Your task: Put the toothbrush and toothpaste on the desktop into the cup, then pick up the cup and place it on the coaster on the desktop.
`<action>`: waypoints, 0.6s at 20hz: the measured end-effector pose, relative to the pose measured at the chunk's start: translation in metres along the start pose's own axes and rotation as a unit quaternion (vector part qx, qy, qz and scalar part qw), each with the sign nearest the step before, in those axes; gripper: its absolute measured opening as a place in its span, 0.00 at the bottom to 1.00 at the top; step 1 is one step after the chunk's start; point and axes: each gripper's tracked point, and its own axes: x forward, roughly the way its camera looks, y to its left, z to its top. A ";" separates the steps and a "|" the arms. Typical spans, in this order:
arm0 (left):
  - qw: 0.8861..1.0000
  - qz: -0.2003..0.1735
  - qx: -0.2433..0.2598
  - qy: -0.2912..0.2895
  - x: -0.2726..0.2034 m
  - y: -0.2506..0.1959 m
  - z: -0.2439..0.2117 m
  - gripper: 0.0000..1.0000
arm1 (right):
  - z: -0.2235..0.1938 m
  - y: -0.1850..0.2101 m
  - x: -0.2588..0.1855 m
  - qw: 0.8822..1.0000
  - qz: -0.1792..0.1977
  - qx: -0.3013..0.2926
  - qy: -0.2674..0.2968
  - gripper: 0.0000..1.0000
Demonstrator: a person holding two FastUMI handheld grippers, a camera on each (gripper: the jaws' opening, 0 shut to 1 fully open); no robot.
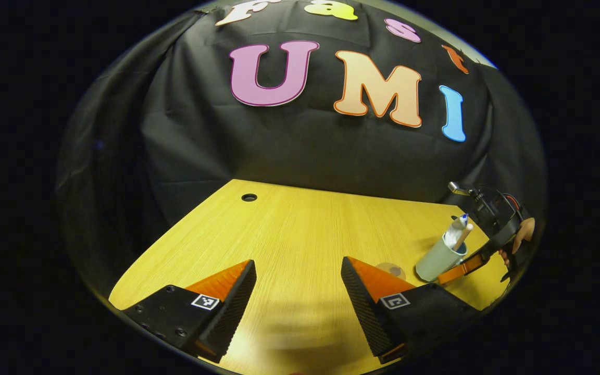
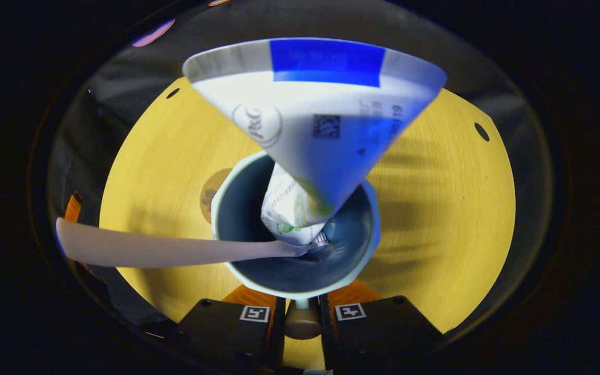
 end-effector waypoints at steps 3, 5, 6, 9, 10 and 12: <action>1.000 -0.005 -0.003 0.002 0.003 0.008 0.001 0.95 | 0.011 0.018 -0.008 1.000 0.017 -0.001 -0.006 0.31; 1.000 -0.004 -0.004 0.002 0.005 0.015 0.001 0.95 | 0.017 0.021 -0.011 1.000 0.024 -0.008 -0.007 0.31; 1.000 -0.003 -0.004 0.003 0.005 0.019 0.000 0.95 | 0.019 0.021 -0.011 1.000 0.026 -0.011 -0.006 0.31; 1.000 -0.001 -0.006 0.007 0.006 0.029 0.000 0.95 | 0.024 0.024 -0.001 0.999 0.022 -0.025 -0.001 0.31; 1.000 0.000 -0.008 0.008 0.006 0.031 -0.001 0.95 | 0.026 0.030 0.004 0.999 0.017 -0.031 0.002 0.31; 1.000 0.002 -0.010 0.010 0.006 0.035 -0.001 0.95 | 0.012 0.047 0.017 0.999 0.009 -0.041 0.017 0.31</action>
